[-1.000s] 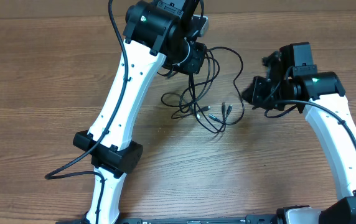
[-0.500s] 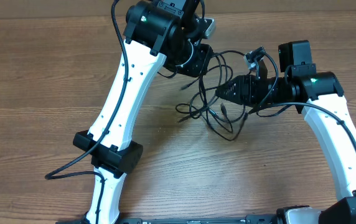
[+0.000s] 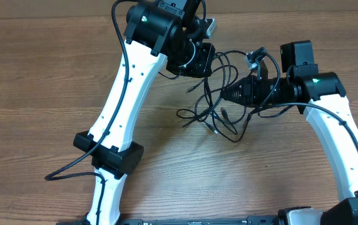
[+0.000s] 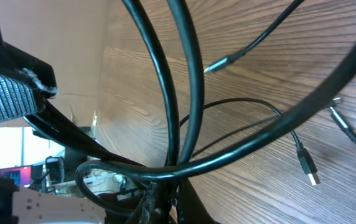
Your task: Untangle cables
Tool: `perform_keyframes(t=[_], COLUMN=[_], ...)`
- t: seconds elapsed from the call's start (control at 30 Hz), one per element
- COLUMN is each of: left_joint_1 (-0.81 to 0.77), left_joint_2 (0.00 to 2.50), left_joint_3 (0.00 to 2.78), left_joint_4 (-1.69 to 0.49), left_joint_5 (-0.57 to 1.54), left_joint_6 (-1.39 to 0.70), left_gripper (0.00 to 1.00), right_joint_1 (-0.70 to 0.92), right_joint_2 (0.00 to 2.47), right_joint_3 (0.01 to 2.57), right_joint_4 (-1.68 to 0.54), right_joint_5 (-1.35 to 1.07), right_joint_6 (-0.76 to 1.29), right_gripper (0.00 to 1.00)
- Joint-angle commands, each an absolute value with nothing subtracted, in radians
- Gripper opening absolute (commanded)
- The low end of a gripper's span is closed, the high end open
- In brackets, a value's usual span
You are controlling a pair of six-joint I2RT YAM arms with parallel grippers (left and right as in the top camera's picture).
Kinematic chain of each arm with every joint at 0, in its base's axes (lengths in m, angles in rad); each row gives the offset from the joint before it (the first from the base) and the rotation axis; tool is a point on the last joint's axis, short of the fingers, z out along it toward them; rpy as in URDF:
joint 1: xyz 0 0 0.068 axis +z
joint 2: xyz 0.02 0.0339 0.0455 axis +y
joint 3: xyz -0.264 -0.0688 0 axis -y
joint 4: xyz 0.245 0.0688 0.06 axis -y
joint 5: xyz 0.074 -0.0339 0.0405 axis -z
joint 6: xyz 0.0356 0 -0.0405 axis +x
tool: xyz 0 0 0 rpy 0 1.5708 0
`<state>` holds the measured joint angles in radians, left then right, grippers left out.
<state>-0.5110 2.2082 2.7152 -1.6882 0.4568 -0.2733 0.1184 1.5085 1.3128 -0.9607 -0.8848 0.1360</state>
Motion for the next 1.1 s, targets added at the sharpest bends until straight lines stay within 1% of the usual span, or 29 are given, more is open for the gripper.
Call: perform_keyframes(t=[0.0, 0.13, 0.27, 0.5, 0.63, 0.7, 0.8, 0.87, 0.97, 1.03, 1.07], left_joint_1=[-0.547, -0.603, -0.628, -0.623, -0.607, -0.600, -0.598, -0.598, -0.598, -0.598, -0.595], left_joint_2=[2.135, 2.133, 2.133, 2.130, 2.124, 2.122, 2.122, 2.122, 2.122, 2.122, 2.122], left_joint_3=[2.719, 2.719, 2.719, 2.719, 2.719, 2.719, 2.719, 2.719, 2.719, 2.715, 2.710], left_joint_4=[-1.690, -1.690, -1.690, -1.690, -1.689, -1.690, -1.690, -1.689, -1.690, -1.690, -1.690], left_joint_5=[0.463, 0.354, 0.302, 0.269, 0.233, 0.234, 0.222, 0.178, 0.073, -0.013, -0.054], left_joint_6=[-0.319, -0.371, -0.418, -0.423, -0.423, -0.423, -0.422, -0.415, -0.392, -0.377, -0.377], left_gripper=[0.04, 0.04, 0.04, 0.04, 0.04, 0.04, 0.04, 0.04, 0.04, 0.04, 0.04], right_joint_1=[0.119, 0.119, 0.125, 0.129, 0.129, 0.129, 0.129, 0.129, 0.129, 0.129, 0.129], right_joint_2=[1.506, 1.506, 1.506, 1.506, 1.506, 1.506, 1.506, 1.506, 1.506, 1.506, 1.506], right_joint_3=[1.335, 1.335, 1.335, 1.335, 1.335, 1.335, 1.335, 1.335, 1.335, 1.335, 1.335], right_joint_4=[-0.953, -0.955, -0.955, -0.956, -0.979, -0.996, -1.008, -1.008, -1.016, -1.033, -1.050], right_joint_5=[-0.961, -0.999, -1.000, -0.992, -0.944, -0.918, -0.909, -0.890, -0.758, -0.572, -0.432], right_joint_6=[0.129, 0.129, 0.129, 0.128, 0.128, 0.128, 0.128, 0.129, 0.140, 0.207, 0.247], right_gripper=[0.07, 0.12, 0.13, 0.12, 0.12, 0.05, 0.04, 0.04, 0.04, 0.04, 0.04])
